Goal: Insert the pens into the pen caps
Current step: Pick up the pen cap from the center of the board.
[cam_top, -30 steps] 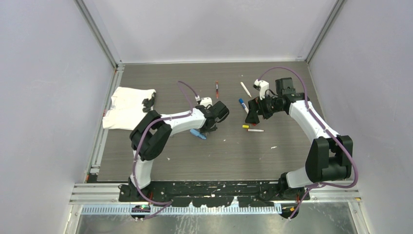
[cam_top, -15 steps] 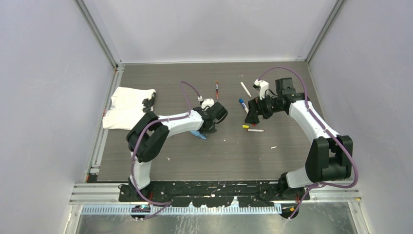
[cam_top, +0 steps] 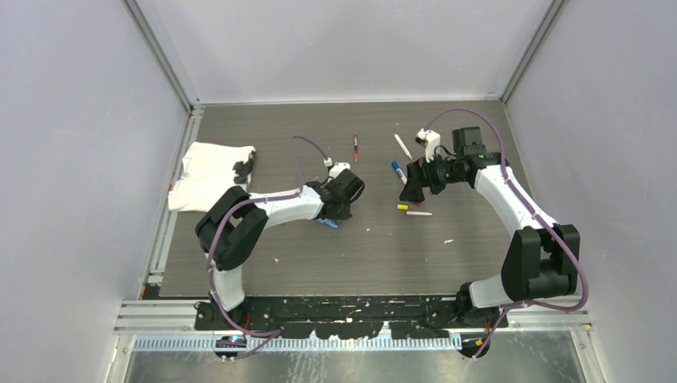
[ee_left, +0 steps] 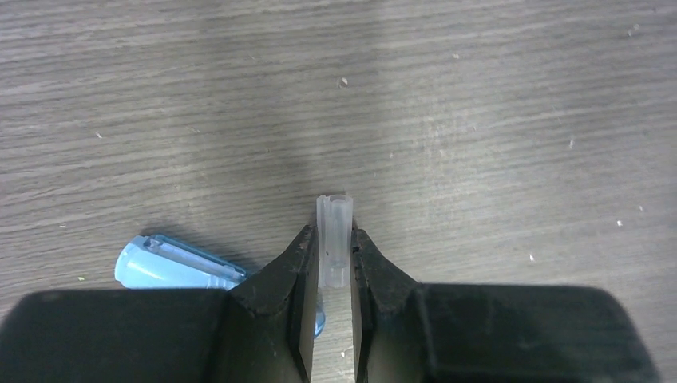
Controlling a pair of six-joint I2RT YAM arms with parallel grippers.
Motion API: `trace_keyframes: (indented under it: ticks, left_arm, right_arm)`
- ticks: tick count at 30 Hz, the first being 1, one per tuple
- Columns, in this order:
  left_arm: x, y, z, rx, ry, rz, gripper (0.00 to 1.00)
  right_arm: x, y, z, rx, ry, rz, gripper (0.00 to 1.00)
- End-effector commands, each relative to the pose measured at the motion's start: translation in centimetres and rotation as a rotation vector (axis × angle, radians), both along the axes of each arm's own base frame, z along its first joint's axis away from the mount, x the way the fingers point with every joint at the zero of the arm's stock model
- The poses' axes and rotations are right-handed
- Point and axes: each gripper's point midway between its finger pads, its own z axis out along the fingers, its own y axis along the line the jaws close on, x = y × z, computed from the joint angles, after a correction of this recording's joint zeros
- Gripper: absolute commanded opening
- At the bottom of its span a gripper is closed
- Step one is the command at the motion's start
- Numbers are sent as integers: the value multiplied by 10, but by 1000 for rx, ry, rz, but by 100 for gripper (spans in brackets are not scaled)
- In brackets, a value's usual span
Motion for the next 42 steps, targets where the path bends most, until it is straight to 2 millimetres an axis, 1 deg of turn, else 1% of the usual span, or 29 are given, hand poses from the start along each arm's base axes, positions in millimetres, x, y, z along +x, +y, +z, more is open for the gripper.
trace_keyframes:
  ticks: [1, 5, 6, 7, 8, 10, 13, 14, 16, 17, 18, 20, 21, 23, 26, 28, 31, 33, 34, 37, 42]
  left_arm:
    - [-1, -18, 22, -156, -59, -76, 18]
    - [-1, -29, 55, -305, -150, -103, 17]
    - [-5, -29, 57, -328, -163, -113, 17]
    - [-3, -33, 70, -375, -198, -124, 16]
    - [-6, -31, 70, -398, -210, -132, 16]
    - [-9, -32, 82, -460, -246, -149, 16]
    - [-13, -30, 86, -550, -250, -153, 16]
    - [-14, -30, 87, -588, -249, -152, 16]
    - [-16, -33, 98, -693, -265, -162, 16]
    - [-18, -31, 97, -723, -255, -159, 16]
    - [-17, -33, 103, -770, -273, -162, 16]
    - [-19, -34, 108, -828, -280, -168, 16]
    - [-19, -35, 110, -847, -287, -174, 16]
    - [-20, -36, 112, -864, -296, -187, 15]
    - [-20, -36, 115, -872, -325, -204, 15]
    - [-20, -35, 116, -864, -341, -216, 15]
    - [-19, -35, 115, -835, -365, -233, 14]
    - [-20, -37, 114, -822, -369, -242, 14]
    - [-20, -38, 114, -818, -371, -248, 14]
    - [-22, -43, 114, -796, -373, -268, 14]
    - [-23, -53, 116, -785, -373, -294, 14]
  right_arm:
    - [1, 14, 26, 78, -86, 37, 100]
    - [-2, 23, 29, 130, -82, 44, 100]
    - [-3, 26, 30, 147, -79, 45, 100]
    - [-4, 29, 31, 167, -72, 47, 100]
    - [-4, 32, 32, 188, -71, 46, 100]
    - [-6, 39, 33, 224, -50, 51, 100]
    - [-9, 50, 33, 267, -27, 67, 100]
    - [-11, 53, 33, 278, -19, 73, 100]
    - [-15, 61, 32, 314, 15, 83, 100]
    - [-16, 65, 32, 335, 24, 88, 100]
    - [-15, 68, 32, 366, 33, 84, 100]
    - [-15, 78, 35, 467, 108, 29, 100]
    - [-11, 82, 37, 514, 118, 6, 100]
    - [-3, 88, 40, 585, 118, -31, 100]
    - [0, 94, 27, 587, 188, -92, 97]
    - [3, 98, 15, 567, 245, -137, 94]
    - [3, 108, 6, 555, 322, -177, 83]
    - [1, 116, 4, 546, 364, -187, 75]
    - [1, 117, 0, 539, 381, -200, 74]
    - [2, 124, -1, 547, 416, -213, 71]
    - [6, 125, -4, 549, 437, -245, 67]
